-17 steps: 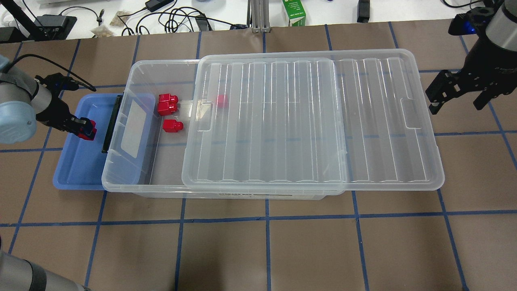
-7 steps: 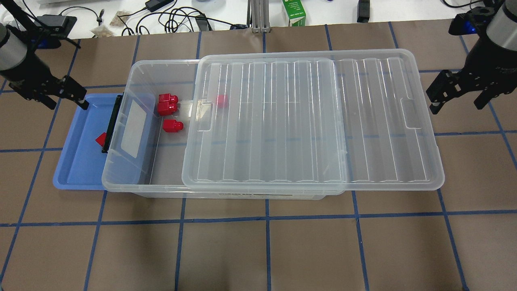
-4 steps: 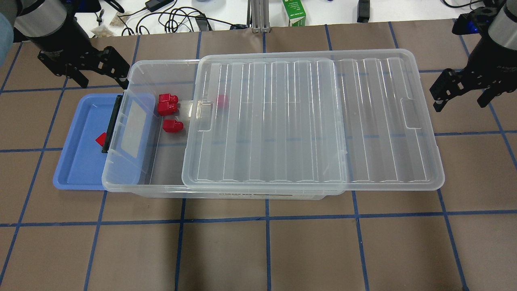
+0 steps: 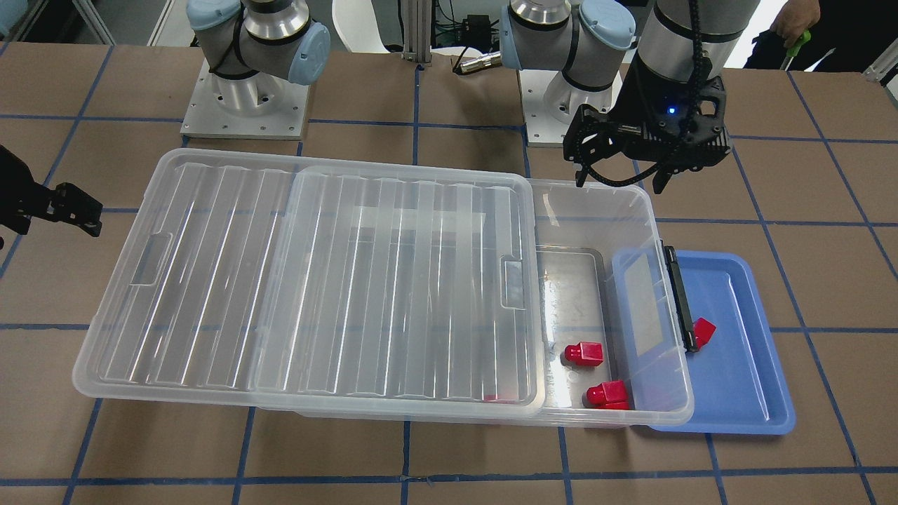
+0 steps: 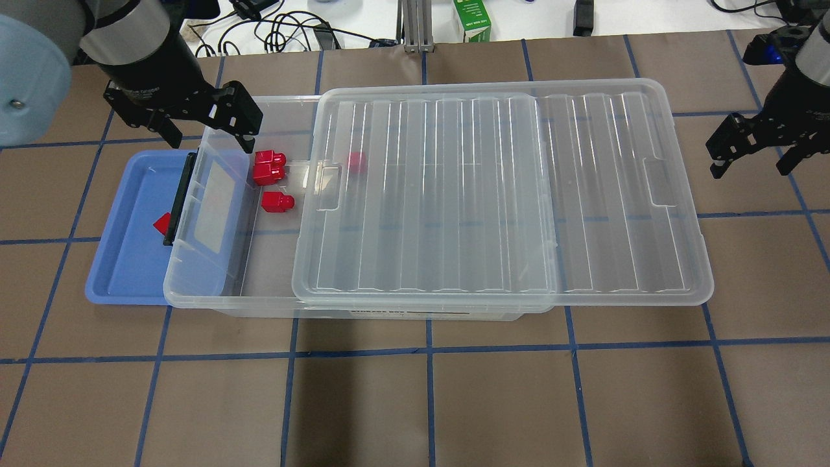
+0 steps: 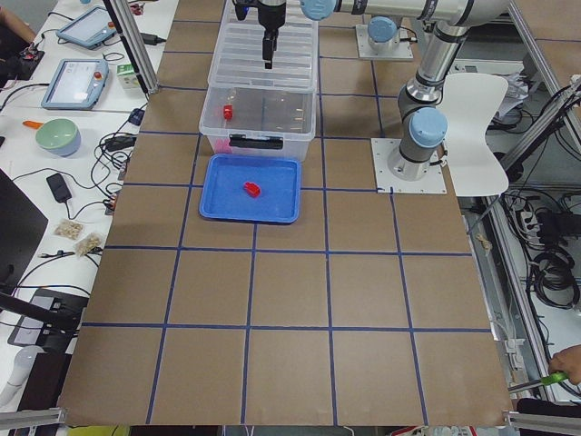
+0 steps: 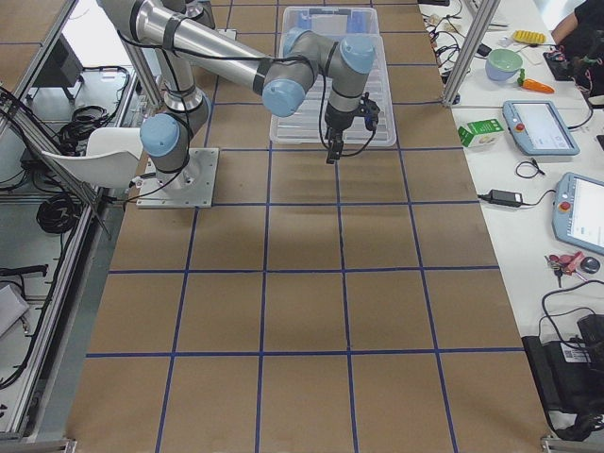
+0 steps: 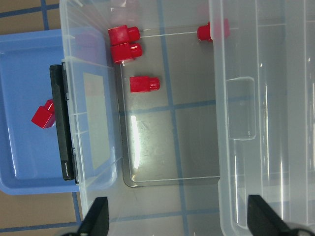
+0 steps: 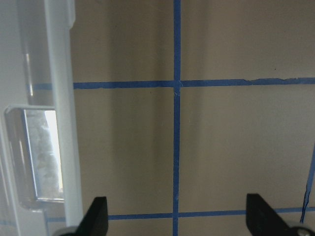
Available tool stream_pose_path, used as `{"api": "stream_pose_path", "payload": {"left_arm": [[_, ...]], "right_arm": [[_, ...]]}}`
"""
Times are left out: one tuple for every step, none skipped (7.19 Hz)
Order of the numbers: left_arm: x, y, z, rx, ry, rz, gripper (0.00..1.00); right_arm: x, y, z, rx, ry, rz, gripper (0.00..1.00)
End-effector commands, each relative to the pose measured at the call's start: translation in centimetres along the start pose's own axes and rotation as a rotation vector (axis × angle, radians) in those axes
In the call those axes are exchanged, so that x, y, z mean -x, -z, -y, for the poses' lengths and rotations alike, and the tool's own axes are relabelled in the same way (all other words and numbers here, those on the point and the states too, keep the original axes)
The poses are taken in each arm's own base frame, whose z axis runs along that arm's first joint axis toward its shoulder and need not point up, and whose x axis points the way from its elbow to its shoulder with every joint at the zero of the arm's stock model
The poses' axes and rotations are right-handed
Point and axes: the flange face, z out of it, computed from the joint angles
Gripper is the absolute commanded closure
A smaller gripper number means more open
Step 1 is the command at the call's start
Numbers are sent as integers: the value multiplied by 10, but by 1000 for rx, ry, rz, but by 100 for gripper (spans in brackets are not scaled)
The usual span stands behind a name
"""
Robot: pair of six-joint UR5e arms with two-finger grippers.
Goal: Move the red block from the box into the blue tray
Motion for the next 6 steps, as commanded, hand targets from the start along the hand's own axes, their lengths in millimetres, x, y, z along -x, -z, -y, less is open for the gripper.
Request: {"api": "stream_pose_path", "payload": {"left_arm": [[-2, -1, -1, 3, 3, 4, 0], [-2, -2, -1, 5, 1, 5, 0], [3, 2, -2, -4, 13, 1, 0], [12, 3, -3, 1, 32, 2, 0], [13, 4, -4, 3, 32, 1, 0], [15, 5, -4, 1, 20, 1, 0]], "right_arm": [[-5, -21, 10, 20, -5, 10, 0], [-3, -26, 10, 25, -14, 15, 0], [-1, -29, 10, 31, -10, 18, 0], [0, -32, 9, 35, -3, 22, 0], [1, -34, 9, 37, -10, 25, 0], [2, -34, 9, 36, -9, 28, 0]]}}
